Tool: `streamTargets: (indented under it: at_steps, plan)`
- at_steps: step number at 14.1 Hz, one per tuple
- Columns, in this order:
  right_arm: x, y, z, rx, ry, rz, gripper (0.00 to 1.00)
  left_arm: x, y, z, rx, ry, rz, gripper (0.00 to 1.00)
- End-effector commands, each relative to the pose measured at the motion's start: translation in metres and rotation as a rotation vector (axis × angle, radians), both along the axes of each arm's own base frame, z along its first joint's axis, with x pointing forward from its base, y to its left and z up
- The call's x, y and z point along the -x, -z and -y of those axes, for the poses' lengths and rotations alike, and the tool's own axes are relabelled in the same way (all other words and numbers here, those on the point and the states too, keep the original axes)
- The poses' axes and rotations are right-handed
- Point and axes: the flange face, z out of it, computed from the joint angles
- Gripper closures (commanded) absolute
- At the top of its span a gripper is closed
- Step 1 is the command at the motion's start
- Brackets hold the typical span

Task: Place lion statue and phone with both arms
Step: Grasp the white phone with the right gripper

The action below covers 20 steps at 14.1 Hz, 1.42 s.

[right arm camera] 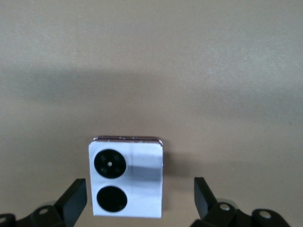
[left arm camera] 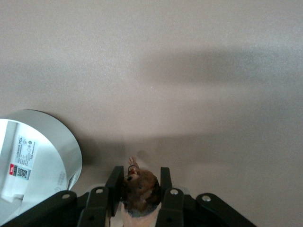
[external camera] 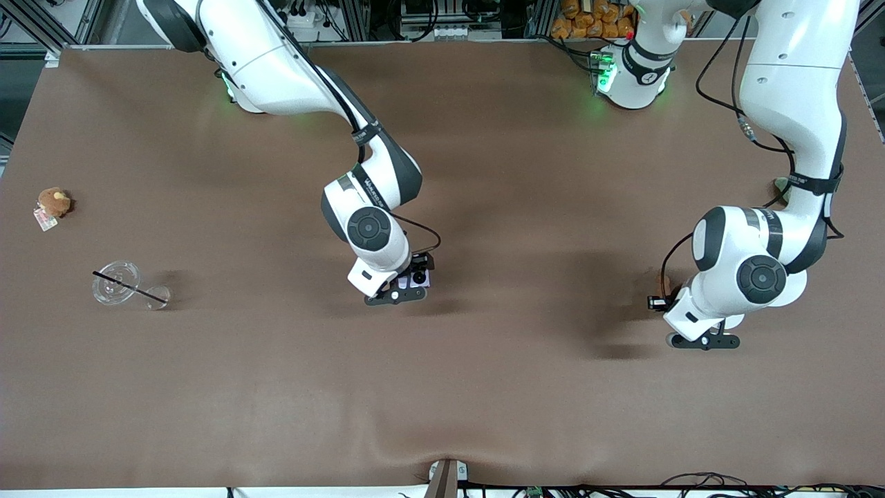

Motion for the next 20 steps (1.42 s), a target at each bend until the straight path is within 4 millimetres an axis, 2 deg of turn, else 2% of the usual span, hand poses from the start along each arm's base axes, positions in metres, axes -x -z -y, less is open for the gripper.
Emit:
streamTargets:
  at_steps: [1, 2, 4, 7, 9, 11, 13, 14, 15, 16, 17, 18, 19, 20]
  plan:
    - [0.007, 0.020, -0.017, 0.005, 0.009, 0.035, 0.00, 0.006, -0.007, -0.012, -0.008, 0.029, 0.016, 1.00]
    - [0.010, 0.030, -0.021, 0.006, 0.039, 0.038, 0.00, 0.005, -0.006, -0.020, -0.005, 0.032, 0.024, 1.00]
    - [0.015, 0.034, -0.028, 0.005, 0.039, 0.042, 0.00, 0.005, -0.002, -0.022, -0.002, 0.052, 0.022, 1.00]
    - [0.013, 0.036, -0.024, 0.022, 0.027, 0.048, 0.00, 0.005, 0.002, -0.025, 0.002, 0.050, 0.037, 0.99]
    - [0.013, 0.039, -0.020, 0.039, 0.017, 0.053, 0.00, 0.004, 0.003, -0.025, 0.003, 0.050, 0.039, 0.87]
    - [0.015, 0.041, -0.020, 0.041, 0.019, 0.051, 0.00, 0.004, 0.004, -0.025, 0.003, 0.050, 0.039, 0.69]
    - [0.016, 0.041, -0.023, 0.040, 0.015, 0.054, 0.00, 0.004, 0.007, -0.025, 0.004, 0.049, 0.034, 0.59]
    - [0.016, 0.041, -0.023, 0.038, 0.019, 0.056, 0.10, 0.005, 0.010, -0.026, 0.003, 0.048, 0.030, 0.56]
    - [0.016, 0.041, -0.022, 0.039, 0.059, 0.055, 0.43, 0.005, 0.010, -0.026, 0.003, 0.048, 0.030, 0.55]
    - [0.015, 0.039, -0.021, 0.039, 0.103, 0.056, 0.63, 0.005, 0.010, -0.027, 0.002, 0.046, 0.028, 0.55]
    - [0.014, 0.038, -0.018, 0.040, 0.123, 0.054, 0.72, 0.005, 0.010, -0.028, 0.002, 0.045, 0.028, 0.51]
    - [0.006, 0.024, -0.010, 0.033, 0.150, 0.058, 0.73, 0.005, 0.010, -0.028, 0.002, 0.045, 0.028, 0.36]
    - [-0.008, 0.004, 0.014, 0.030, 0.195, 0.060, 0.73, 0.005, 0.010, -0.028, 0.002, 0.042, 0.028, 0.08]
    - [-0.020, -0.021, 0.040, 0.025, 0.234, 0.064, 0.73, 0.005, 0.010, -0.028, 0.002, 0.042, 0.030, 0.00]
